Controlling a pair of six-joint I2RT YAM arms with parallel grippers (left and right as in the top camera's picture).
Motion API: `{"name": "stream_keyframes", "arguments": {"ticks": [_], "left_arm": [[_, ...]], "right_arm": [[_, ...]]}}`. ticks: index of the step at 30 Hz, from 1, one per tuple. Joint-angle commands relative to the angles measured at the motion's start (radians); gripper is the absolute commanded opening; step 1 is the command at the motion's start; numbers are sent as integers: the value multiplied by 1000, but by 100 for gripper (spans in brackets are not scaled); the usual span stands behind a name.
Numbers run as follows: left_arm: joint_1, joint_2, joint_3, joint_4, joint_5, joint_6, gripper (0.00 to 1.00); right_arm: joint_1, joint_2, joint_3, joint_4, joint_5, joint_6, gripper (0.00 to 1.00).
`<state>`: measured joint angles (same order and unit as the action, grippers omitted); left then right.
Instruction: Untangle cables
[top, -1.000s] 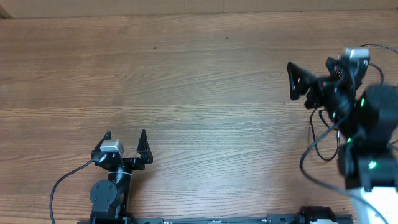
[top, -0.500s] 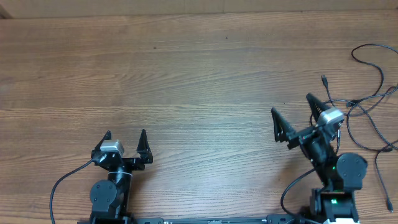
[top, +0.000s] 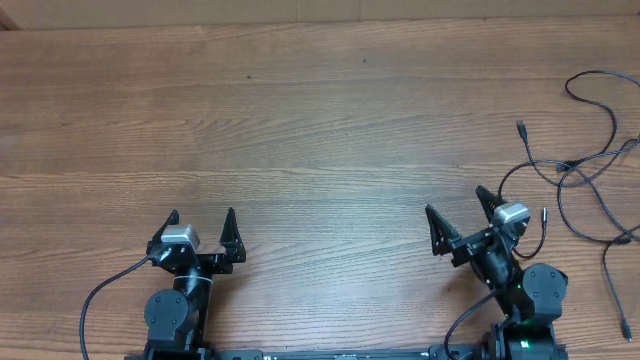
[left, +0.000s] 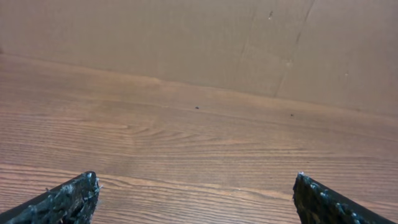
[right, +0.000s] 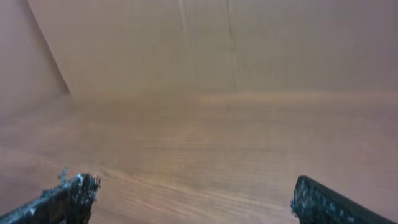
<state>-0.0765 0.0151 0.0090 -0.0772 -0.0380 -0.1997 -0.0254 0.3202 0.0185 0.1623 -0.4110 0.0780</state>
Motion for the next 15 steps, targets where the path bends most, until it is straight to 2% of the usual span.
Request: {"name": "stream_keyframes", "arguments": {"ticks": [1,4,15], "left_arm": [[6,-11,-3,1,5,23,100],[6,-11,-3,1,5,23,100],[6,-11,-3,1,5,23,99]], "right_arm": [[3,-66,-11,-78,32,2,100],[4,-123,-11,-226,44,2,100],[7,-206,-11,-220,52,2,100]]}}
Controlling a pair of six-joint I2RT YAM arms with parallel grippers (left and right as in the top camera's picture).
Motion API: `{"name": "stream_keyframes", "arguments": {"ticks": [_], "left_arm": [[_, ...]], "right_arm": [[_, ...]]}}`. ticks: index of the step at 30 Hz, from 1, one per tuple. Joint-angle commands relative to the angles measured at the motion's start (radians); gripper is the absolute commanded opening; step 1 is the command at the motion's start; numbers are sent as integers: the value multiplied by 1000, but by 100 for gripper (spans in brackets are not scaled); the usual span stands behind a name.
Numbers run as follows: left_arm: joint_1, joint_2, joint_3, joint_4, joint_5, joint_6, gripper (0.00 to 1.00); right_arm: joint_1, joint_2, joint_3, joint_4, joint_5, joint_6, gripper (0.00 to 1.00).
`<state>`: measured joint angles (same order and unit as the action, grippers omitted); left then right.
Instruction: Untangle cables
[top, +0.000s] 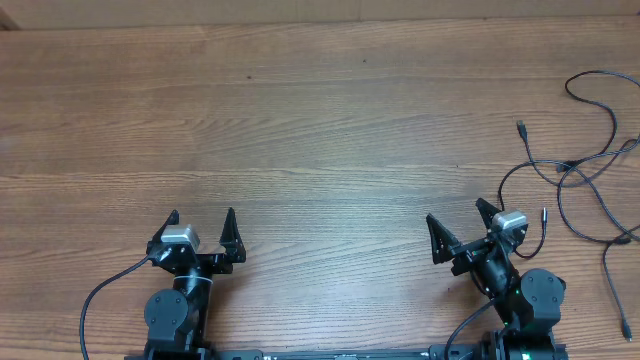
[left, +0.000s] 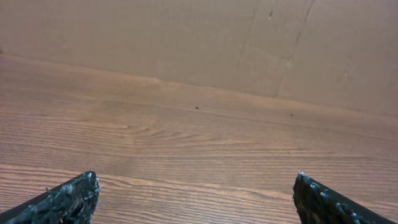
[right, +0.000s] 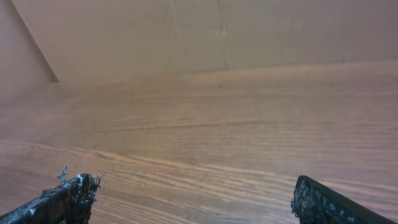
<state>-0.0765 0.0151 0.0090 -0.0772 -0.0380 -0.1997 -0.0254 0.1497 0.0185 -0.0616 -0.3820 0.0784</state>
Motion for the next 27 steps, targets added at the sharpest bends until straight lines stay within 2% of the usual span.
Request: {"name": "stream_keyframes", "arguments": {"ticks": [1,7,17,22,27], "left_arm": [[6,-11,-3,1,5,23,99],[6,-11,-3,1,5,23,100],[6,-11,-3,1,5,23,99],[6,-11,-3,1,5,20,100],[6,-11,-3,1,5,20,99]], "right_arm": [[8,-46,-11,3,27,2,100],[9,-147,-11,2,41,2,100],[56,-148,-11,0,121,5,100],[103,-148,-11,-15,278,133,100],[117,-148,-11,-16,284,133,100]]}}
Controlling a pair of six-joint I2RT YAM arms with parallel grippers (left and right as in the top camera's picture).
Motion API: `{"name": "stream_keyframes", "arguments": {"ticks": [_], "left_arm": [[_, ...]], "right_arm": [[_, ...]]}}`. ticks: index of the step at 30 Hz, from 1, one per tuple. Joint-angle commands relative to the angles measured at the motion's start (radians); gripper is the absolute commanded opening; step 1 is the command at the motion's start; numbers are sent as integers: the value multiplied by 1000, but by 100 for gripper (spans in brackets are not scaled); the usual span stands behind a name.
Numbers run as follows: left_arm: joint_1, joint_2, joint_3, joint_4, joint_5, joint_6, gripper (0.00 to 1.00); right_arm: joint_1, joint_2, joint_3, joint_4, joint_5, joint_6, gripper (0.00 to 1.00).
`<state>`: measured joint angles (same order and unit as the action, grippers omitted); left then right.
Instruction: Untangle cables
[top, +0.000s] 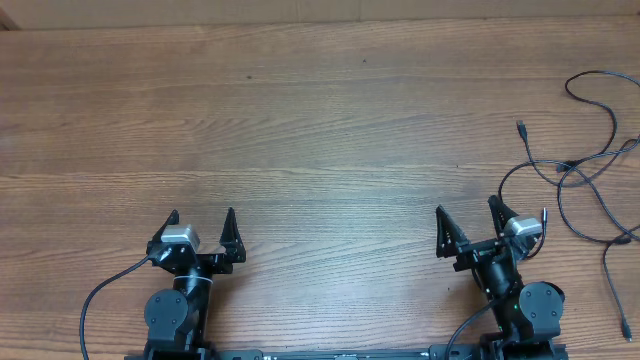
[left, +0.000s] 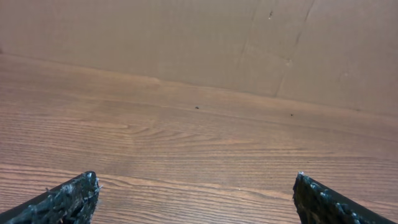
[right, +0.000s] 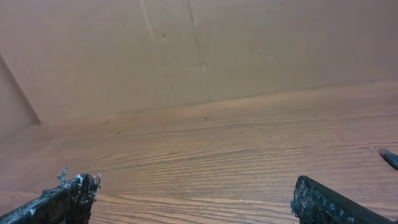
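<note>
Thin black cables (top: 590, 180) lie in a loose tangle at the right edge of the wooden table (top: 320, 130), with small plugs at several ends; one plug tip (right: 389, 158) shows at the right edge of the right wrist view. My right gripper (top: 468, 215) stands open at the front right, just left of the cables, with nothing between its fingers. My left gripper (top: 202, 222) stands open at the front left, far from the cables, also empty.
A brown cardboard wall (left: 199, 37) runs along the table's far edge. Each arm's own black lead curls behind its base at the front edge.
The right gripper has turned a little to the right and now points more squarely up the table; a plug tip has come into its wrist view. The left arm and the cables are unchanged.
The right gripper stood open, angled to the left, near the cables. Then it was turned less to the left, and now it faces nearly straight up the table. The left gripper stayed open and still, and the cables lay unmoved throughout.
</note>
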<state>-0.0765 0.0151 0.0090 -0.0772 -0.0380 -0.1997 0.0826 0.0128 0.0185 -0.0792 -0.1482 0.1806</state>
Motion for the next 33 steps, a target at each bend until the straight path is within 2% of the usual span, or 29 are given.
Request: {"name": "stream_keyframes", "arguments": {"ticks": [1,24,26,29,33], "left_arm": [[6,-11,-3,1,5,20,100],[6,-11,-3,1,5,20,100],[6,-11,-3,1,5,20,100],[6,-11,-3,1,5,20,100],[6,-11,-3,1,5,20,100]], "right_arm": [[9,-11,-11,2,50,31,100],[9,-11,-11,2,51,27,100],[9,-11,-11,2,40,-7,100],[11,-11,-11,10,-37,-137,100],[11,-11,-11,9,-32,-163,100]]}}
